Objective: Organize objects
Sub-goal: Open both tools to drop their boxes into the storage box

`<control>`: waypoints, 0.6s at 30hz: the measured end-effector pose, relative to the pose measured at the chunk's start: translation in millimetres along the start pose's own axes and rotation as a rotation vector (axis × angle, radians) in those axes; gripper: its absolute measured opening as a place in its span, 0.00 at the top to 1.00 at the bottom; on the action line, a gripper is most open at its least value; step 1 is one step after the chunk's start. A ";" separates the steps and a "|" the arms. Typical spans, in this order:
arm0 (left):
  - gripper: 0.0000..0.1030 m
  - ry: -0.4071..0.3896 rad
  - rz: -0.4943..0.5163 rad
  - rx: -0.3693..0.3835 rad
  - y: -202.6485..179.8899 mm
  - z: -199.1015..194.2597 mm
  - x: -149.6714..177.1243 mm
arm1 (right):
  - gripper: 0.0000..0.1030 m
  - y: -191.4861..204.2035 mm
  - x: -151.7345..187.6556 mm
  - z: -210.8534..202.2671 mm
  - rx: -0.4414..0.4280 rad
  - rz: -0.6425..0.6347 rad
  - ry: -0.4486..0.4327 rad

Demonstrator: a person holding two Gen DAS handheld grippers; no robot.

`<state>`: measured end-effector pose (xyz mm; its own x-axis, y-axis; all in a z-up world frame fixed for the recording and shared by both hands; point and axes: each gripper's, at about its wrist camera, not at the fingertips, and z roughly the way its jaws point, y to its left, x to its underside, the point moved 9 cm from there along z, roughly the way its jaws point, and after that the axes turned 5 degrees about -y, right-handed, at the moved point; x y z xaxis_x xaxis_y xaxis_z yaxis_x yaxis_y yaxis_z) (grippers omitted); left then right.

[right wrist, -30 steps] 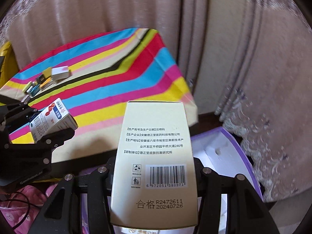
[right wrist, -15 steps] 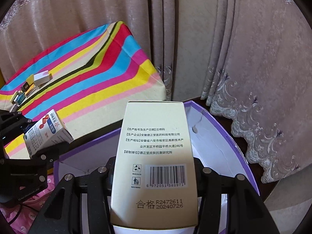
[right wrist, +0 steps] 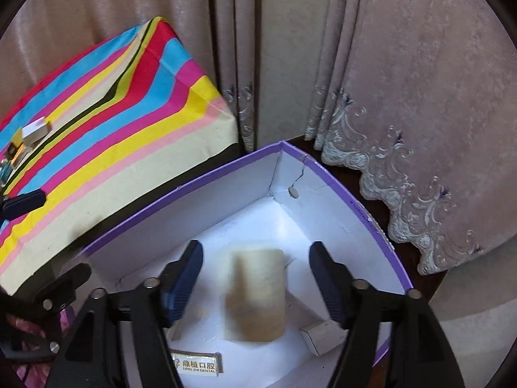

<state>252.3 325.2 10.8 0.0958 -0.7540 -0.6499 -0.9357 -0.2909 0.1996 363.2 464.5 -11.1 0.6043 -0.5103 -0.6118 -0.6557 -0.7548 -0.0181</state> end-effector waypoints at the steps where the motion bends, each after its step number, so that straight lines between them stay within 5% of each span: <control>1: 0.13 0.002 -0.015 -0.008 7.4 -0.2 2.4 | 0.31 3.9 -2.6 0.1 -0.005 -0.001 -0.001; 8: 0.12 0.031 -0.229 -0.092 88.6 -4.3 38.9 | 0.30 84.3 -29.6 6.9 -0.090 -0.165 -0.017; 14: 0.11 0.037 -0.462 -0.284 206.4 -28.2 109.9 | 0.25 181.3 -61.7 3.7 -0.157 -0.401 -0.101; 18: 0.10 0.048 -0.596 -0.433 277.1 -51.3 173.6 | 0.17 236.0 -90.5 6.0 -0.228 -0.451 -0.140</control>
<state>27.1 83.6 -9.1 0.5703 -0.4174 -0.7075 -0.5031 -0.8583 0.1008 151.0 335.0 35.3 0.7275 -0.0660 -0.6829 -0.2201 -0.9652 -0.1412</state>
